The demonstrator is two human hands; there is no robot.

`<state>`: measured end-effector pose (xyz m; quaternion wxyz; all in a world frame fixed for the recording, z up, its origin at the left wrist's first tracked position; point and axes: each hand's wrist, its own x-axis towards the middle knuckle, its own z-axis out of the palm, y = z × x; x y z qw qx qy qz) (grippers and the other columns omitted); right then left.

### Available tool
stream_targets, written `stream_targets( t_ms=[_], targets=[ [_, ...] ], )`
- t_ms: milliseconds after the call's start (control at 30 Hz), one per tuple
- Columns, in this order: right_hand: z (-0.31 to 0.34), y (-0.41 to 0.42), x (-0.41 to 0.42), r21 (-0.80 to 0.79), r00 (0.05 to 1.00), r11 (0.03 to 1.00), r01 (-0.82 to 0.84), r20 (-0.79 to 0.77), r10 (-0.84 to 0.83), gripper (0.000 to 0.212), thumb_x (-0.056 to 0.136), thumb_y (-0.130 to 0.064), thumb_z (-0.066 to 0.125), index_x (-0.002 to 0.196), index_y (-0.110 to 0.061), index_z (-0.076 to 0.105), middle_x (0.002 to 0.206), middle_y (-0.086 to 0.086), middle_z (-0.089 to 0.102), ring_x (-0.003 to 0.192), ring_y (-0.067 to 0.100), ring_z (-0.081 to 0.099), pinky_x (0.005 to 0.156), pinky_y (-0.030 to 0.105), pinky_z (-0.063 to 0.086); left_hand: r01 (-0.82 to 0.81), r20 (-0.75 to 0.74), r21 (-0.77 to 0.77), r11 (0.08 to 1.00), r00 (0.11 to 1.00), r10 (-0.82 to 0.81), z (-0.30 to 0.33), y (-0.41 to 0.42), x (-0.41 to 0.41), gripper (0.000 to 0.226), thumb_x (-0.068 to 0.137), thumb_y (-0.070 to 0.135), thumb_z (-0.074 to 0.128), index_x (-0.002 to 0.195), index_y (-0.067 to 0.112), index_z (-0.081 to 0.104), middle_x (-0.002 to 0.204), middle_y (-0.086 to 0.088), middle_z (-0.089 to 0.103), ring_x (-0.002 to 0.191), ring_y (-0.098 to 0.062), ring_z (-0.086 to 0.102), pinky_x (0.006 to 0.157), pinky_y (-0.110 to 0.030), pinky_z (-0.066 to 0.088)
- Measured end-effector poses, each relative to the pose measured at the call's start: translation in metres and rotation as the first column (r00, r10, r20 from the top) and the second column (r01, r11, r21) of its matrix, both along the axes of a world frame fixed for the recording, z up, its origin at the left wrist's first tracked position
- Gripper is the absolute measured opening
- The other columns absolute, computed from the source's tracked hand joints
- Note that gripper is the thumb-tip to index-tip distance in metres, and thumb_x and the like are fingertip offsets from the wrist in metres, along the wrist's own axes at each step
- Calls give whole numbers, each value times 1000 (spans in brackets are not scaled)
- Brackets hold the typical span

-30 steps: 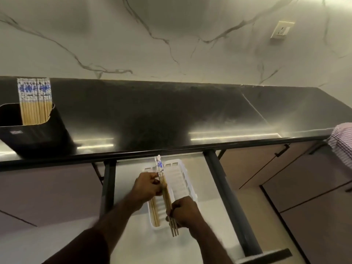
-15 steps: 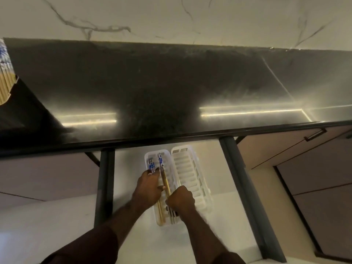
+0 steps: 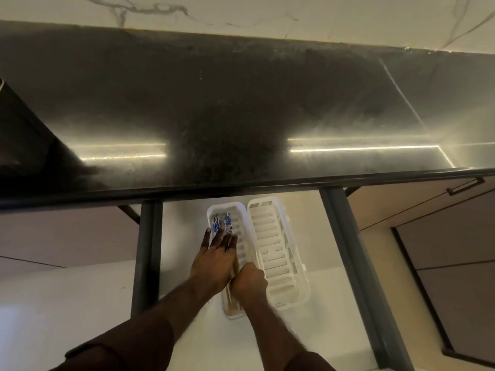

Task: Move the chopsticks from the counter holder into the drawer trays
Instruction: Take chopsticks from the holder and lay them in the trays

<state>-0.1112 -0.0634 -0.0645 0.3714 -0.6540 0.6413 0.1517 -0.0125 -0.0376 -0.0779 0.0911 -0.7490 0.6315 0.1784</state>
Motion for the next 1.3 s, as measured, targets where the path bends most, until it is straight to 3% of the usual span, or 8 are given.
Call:
stream_targets(
  t_ms=[267, 600, 833, 1000, 1167, 1300],
  targets=[
    [-3, 9, 3, -108, 998, 992, -58, -4, 57, 24, 94, -22, 56, 116, -12, 60, 116, 7, 66, 105, 23, 66, 90, 32, 53, 78, 55, 41, 996, 995, -80, -3, -1, 1, 74, 99, 49, 36, 153, 15, 0, 163, -6, 0, 147, -30, -16, 107, -51, -25],
    [-3, 15, 1, -226, 981, 956, -187, -2, 191, 41, 100, -29, 48, 138, -16, 44, 131, 6, 60, 116, 22, 61, 98, 33, 49, 112, 95, 32, 993, 989, -114, -4, -1, 0, 62, 101, 47, 30, 153, 18, 11, 162, -4, 8, 148, -29, -9, 108, -53, -23],
    [-2, 14, -1, -233, 971, 945, -231, -1, 238, 34, 99, -23, 48, 132, -14, 52, 127, 7, 62, 114, 23, 62, 96, 34, 49, 120, 118, 34, 992, 985, -123, -5, -2, -1, 64, 102, 44, 29, 153, 13, 6, 162, -7, 8, 149, -30, -7, 108, -50, -22],
    [-1, 17, -2, -254, 974, 942, -219, 8, 228, 39, 100, -27, 47, 138, -17, 45, 129, 7, 61, 115, 24, 61, 96, 35, 50, 155, 120, 24, 988, 980, -157, -6, -1, -1, 59, 101, 44, 36, 151, 15, 23, 161, -5, 18, 149, -31, 0, 105, -50, -24],
    [7, 17, -6, -275, 969, 937, -218, 57, 242, 42, 98, -27, 52, 137, -16, 44, 125, 8, 63, 111, 25, 63, 96, 36, 50, 160, 146, 29, 987, 976, -162, -6, -1, 0, 61, 100, 45, 37, 151, 16, 22, 161, -6, 18, 149, -30, 1, 104, -50, -25],
    [26, 17, -16, -295, 958, 936, -194, 150, 246, 37, 96, -23, 52, 132, -15, 47, 117, 10, 67, 103, 29, 66, 92, 39, 52, 172, 143, -2, 985, 975, -170, 11, 0, -5, 56, 97, 44, 45, 145, 18, 37, 156, -5, 33, 148, -31, 13, 102, -49, -24]
  ],
)
